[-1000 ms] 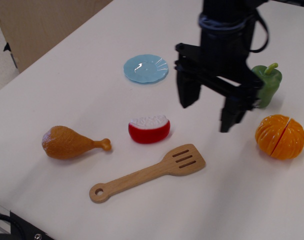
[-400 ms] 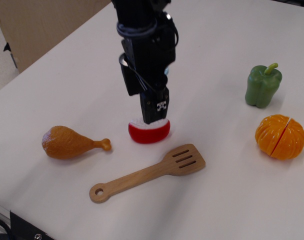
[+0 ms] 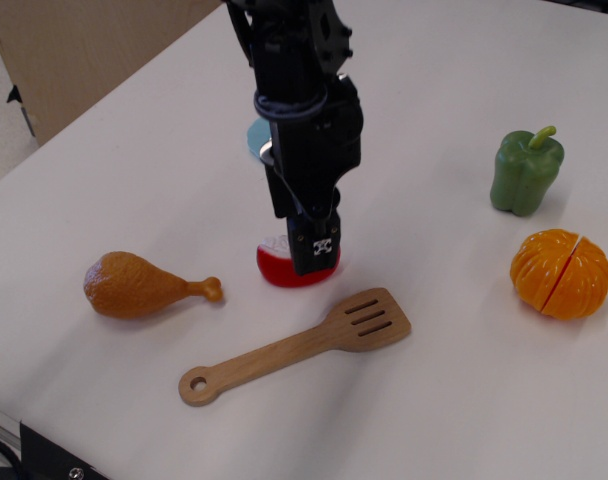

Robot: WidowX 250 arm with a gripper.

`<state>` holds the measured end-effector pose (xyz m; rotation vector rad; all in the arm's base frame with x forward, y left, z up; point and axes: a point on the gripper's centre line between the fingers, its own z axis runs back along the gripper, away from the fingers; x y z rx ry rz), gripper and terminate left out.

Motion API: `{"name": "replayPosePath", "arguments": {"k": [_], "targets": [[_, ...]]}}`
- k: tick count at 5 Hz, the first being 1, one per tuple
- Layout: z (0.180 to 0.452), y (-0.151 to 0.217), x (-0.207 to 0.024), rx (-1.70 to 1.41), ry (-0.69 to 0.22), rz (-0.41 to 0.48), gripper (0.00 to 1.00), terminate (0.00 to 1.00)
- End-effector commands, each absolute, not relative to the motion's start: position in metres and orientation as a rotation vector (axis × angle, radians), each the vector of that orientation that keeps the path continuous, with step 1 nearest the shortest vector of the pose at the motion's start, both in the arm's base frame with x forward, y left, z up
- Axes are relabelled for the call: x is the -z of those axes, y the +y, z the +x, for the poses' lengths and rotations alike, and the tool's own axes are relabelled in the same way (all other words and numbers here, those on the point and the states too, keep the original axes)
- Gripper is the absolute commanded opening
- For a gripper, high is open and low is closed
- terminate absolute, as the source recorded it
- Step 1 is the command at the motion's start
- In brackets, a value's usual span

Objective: Put sushi on plate

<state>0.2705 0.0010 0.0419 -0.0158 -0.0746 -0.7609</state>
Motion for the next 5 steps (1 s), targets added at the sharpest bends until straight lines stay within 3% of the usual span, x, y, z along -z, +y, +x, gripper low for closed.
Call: {"name": "replayPosePath", "arguments": {"k": [1, 2, 3, 5], "targets": [[0.278, 0.010, -0.027, 0.771, -0.062, -0.012, 1.00, 0.00], [0.280, 0.010, -0.018, 0.754, -0.061, -0.017, 1.00, 0.00], [0.282, 0.009, -0.015, 0.763, -0.060, -0.022, 0.00, 0.00], [0.295, 0.005, -0.023, 0.703, -0.106, 0.030, 0.00, 0.00]]}}
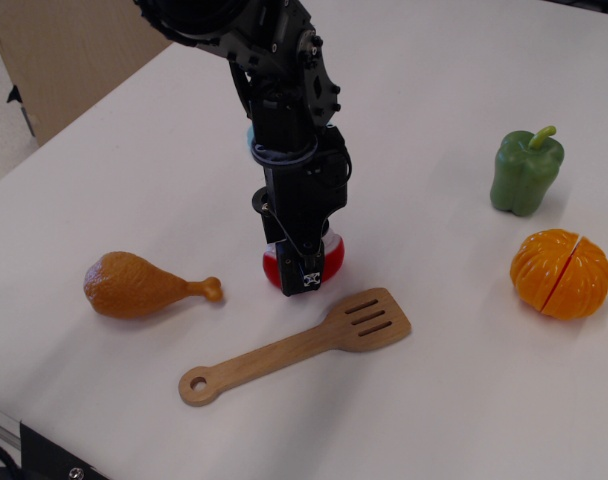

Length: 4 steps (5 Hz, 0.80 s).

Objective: Put sushi on plate

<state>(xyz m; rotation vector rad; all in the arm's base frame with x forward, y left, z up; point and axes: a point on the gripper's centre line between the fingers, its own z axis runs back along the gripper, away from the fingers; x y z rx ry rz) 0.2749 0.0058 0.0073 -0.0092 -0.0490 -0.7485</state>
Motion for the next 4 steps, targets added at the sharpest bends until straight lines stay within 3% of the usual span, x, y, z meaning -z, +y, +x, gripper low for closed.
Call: {"name": "replayPosePath", "arguments": {"k": [1, 2, 4], "targets": [[0.309, 0.016, -0.057, 0.534, -0.203, 0.013, 0.00, 0.00], [0.333, 0.033, -0.085, 0.336, -0.276, 0.010, 0.00, 0.00], [0.372, 0.068, -0.090, 0.110, -0.329, 0.004, 0.00, 0.00]]}}
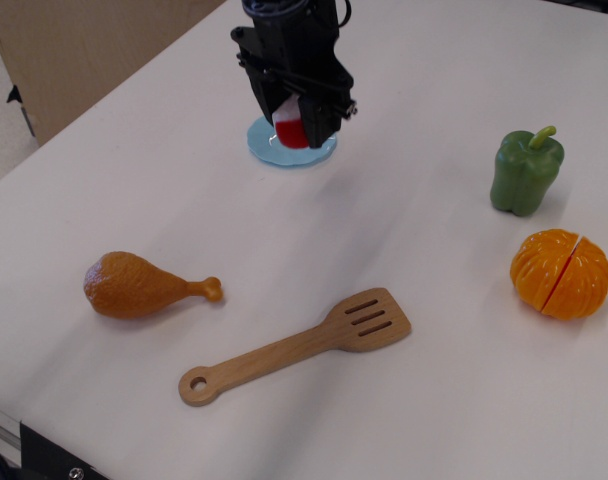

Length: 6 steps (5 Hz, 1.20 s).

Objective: Put sushi on plate

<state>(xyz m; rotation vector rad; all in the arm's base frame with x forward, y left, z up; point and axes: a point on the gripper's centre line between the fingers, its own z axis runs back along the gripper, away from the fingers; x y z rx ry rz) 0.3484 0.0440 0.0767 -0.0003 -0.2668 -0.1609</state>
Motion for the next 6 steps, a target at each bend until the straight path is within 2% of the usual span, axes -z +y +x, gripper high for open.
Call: {"name": "replayPosePath", "arguments": {"k": [1, 2, 4, 5, 6], "targets": [[0.381, 0.081, -0.081, 0.048, -0.299, 0.038, 0.00, 0.00], [0.388, 0.088, -0.063, 0.018, -0.250, 0.055, 0.00, 0.00], [0.392, 0.097, -0.039, -0.008, -0.208, 0.023, 0.00, 0.00], [0.393, 0.098, -0.044, -0.022, -0.225, 0.072, 1.00, 0.00], [0.391, 0.101, -0.058, -0.031, -0.251, 0.068, 1.00, 0.00]]}}
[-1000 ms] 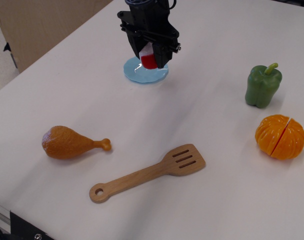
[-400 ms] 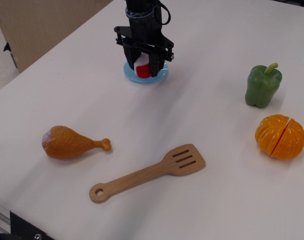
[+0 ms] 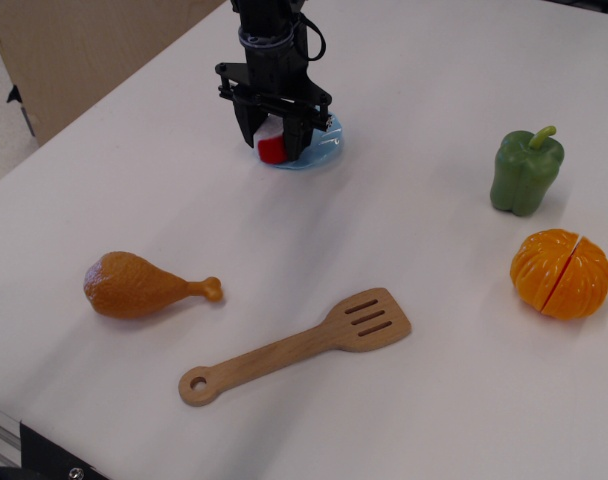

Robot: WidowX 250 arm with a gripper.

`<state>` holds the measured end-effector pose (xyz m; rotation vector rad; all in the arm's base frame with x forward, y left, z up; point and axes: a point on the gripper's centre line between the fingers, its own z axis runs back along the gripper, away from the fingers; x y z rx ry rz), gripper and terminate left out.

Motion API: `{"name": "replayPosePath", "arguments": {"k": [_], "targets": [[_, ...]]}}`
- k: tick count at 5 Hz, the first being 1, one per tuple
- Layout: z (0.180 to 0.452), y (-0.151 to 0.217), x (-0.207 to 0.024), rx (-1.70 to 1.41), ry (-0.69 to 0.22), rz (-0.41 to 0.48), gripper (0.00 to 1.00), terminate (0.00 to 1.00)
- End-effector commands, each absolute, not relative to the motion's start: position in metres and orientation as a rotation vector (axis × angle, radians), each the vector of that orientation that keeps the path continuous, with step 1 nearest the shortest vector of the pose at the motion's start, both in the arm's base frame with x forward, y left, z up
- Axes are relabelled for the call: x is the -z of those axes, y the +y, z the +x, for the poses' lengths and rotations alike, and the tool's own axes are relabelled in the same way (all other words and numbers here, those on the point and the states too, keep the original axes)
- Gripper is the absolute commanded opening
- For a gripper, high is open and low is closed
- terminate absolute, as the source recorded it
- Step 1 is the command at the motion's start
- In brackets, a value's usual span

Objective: Put sushi on plate

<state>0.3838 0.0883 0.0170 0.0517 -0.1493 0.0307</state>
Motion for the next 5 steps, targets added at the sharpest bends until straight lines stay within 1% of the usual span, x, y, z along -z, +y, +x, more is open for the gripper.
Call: {"name": "replayPosePath", "arguments": {"k": [1, 2, 3, 4, 5], "targets": [[0.382, 0.096, -0.079, -0.031, -0.274, 0.096, 1.00, 0.00], [0.370, 0.090, -0.103, -0.038, -0.287, 0.112, 1.00, 0.00], [0.352, 0.082, -0.123, -0.019, -0.298, 0.066, 1.00, 0.00], [0.352, 0.082, -0.123, -0.019, -0.298, 0.066, 1.00, 0.00], [0.352, 0.082, -0.123, -0.019, -0.298, 0.066, 1.00, 1.00]]}}
